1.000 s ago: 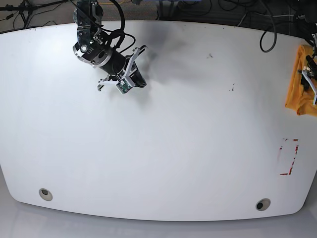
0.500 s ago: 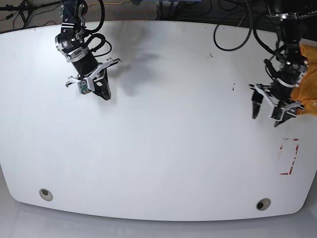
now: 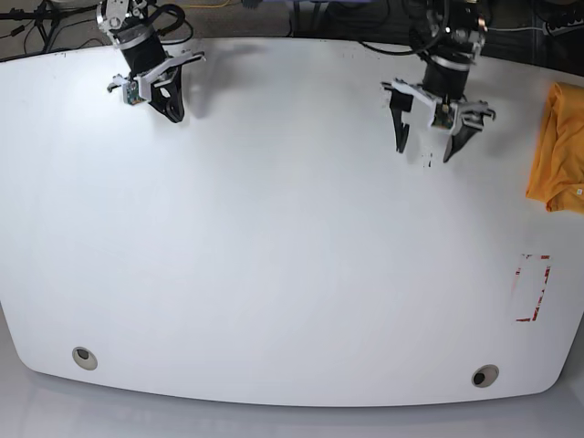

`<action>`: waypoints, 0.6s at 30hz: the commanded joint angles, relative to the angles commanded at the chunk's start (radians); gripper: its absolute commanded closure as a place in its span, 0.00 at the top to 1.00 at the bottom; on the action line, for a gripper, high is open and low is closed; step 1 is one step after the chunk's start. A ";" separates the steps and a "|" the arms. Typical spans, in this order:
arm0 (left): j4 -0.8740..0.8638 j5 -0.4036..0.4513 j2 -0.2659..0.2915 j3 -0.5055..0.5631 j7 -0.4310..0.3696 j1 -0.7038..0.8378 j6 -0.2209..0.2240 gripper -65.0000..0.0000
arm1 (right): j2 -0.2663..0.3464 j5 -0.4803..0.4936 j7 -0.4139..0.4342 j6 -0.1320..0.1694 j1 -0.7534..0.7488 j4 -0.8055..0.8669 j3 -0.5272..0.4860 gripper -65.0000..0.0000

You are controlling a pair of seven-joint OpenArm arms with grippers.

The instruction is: Fold the T-shirt properly

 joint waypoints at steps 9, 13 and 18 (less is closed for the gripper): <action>0.008 0.000 0.018 0.075 -0.124 0.334 0.060 0.65 | -0.057 0.000 0.221 0.003 -0.184 -0.055 0.021 0.02; -0.018 -0.003 0.009 0.115 -0.164 0.451 0.100 0.65 | -0.061 0.000 0.339 0.003 -0.252 -0.127 0.017 0.02; -0.169 -0.003 -0.028 0.176 -0.253 0.506 0.155 0.65 | -0.055 0.000 0.526 0.003 -0.287 -0.295 -0.015 0.02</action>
